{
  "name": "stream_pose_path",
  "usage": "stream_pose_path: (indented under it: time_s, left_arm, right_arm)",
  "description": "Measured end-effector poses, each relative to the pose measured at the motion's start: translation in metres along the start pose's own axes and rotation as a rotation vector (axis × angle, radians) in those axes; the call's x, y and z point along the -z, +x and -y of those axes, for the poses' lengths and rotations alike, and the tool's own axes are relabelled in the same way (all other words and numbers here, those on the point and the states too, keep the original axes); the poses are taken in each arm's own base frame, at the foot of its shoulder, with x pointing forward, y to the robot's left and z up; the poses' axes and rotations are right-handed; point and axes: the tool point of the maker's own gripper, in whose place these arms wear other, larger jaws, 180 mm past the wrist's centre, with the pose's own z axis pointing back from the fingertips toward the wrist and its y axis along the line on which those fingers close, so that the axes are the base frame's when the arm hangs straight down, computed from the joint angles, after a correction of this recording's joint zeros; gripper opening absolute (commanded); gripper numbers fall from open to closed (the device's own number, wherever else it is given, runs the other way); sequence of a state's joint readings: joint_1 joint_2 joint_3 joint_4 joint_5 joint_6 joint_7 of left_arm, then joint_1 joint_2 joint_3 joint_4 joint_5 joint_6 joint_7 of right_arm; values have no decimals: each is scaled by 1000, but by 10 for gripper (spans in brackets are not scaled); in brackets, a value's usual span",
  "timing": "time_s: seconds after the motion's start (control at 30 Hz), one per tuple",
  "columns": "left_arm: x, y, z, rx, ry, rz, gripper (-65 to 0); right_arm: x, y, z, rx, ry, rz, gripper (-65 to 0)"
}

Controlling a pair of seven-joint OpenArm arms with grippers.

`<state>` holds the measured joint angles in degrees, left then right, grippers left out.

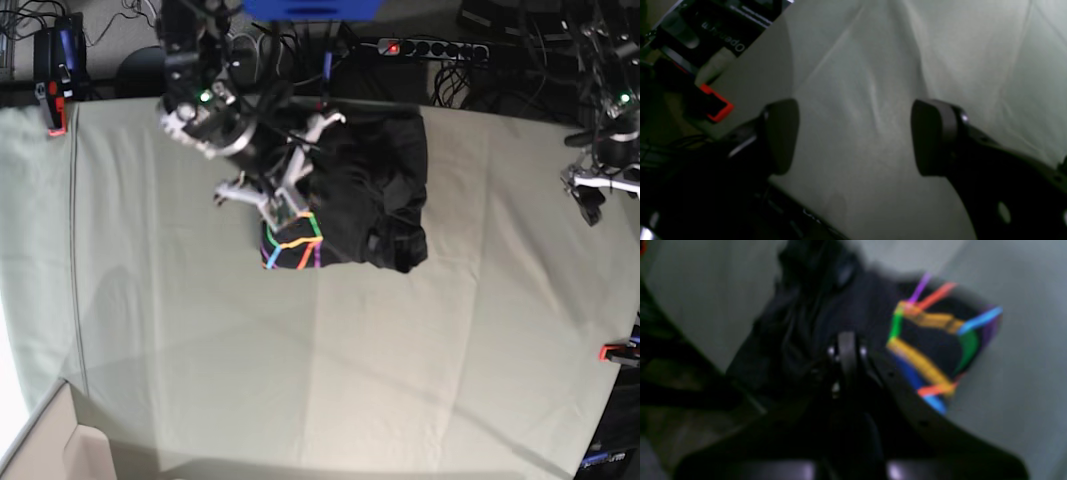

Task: Layout the t-shirt on the table in an organized manner, then fold the t-shirt properly
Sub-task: 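Lift the band end with the right gripper and fold it over the stack, then press and smooth the folded stack with the right gripper, then withdraw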

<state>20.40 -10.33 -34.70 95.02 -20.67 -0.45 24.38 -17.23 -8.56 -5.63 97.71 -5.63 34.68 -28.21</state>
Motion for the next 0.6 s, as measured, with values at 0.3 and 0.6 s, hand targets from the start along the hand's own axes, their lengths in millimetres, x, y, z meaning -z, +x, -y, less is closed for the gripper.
stream_pose_path:
  time_s: [0.3, 0.6]
  left_arm:
    - [2, -2, -3, 6, 7, -9, -142]
    - [0, -6, -5, 6, 8, -18, -142]
  right_arm:
    - [22, -27, -67, -54, 188, -90, -650]
    - [10, -16, -97, -212, 293, -61, -650]
